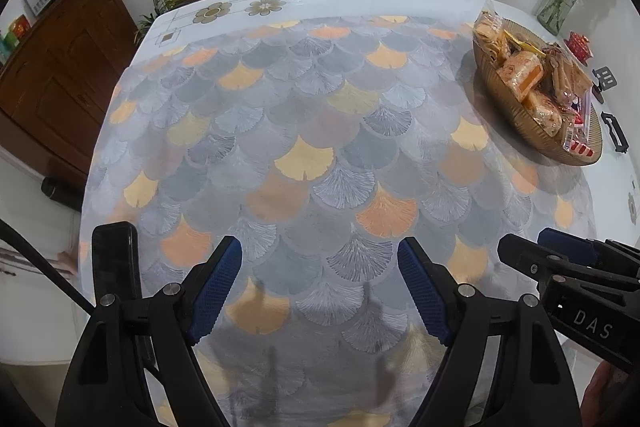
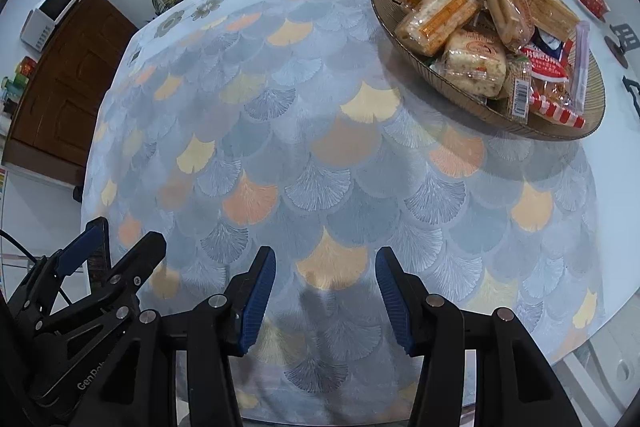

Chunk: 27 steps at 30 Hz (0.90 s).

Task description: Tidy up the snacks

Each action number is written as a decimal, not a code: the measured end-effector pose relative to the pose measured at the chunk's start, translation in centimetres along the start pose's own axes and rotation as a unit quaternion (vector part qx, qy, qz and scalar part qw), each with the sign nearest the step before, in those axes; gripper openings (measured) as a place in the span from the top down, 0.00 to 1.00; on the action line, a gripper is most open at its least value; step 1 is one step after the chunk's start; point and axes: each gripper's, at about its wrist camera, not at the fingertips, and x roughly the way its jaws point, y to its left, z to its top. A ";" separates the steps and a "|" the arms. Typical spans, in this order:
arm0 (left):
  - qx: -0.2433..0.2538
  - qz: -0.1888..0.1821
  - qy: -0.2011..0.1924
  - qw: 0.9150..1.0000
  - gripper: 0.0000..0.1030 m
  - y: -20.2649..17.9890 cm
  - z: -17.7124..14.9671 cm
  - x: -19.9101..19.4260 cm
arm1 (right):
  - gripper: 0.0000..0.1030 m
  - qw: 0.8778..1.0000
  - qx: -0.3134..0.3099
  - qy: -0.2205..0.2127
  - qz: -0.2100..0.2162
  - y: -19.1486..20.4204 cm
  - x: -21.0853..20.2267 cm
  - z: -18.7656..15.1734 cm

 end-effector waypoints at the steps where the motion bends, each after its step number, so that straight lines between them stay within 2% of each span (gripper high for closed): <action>1: 0.000 -0.001 0.002 1.000 0.23 0.0 0.0 0.1 | 0.52 1.000 -0.002 -0.001 -0.002 0.1 0.1 0.0; 17: -0.007 -0.013 0.015 1.000 0.23 0.3 0.5 1.2 | 0.51 1.000 -0.007 0.008 -0.014 0.9 0.9 0.3; 23: -0.010 -0.020 0.020 1.000 0.23 0.8 0.6 1.6 | 0.51 0.999 -0.021 0.004 -0.031 1.8 1.1 0.3; 27: -0.009 -0.018 0.021 1.000 0.23 1.0 0.7 1.8 | 0.51 1.000 -0.016 0.006 -0.024 2.1 1.3 0.3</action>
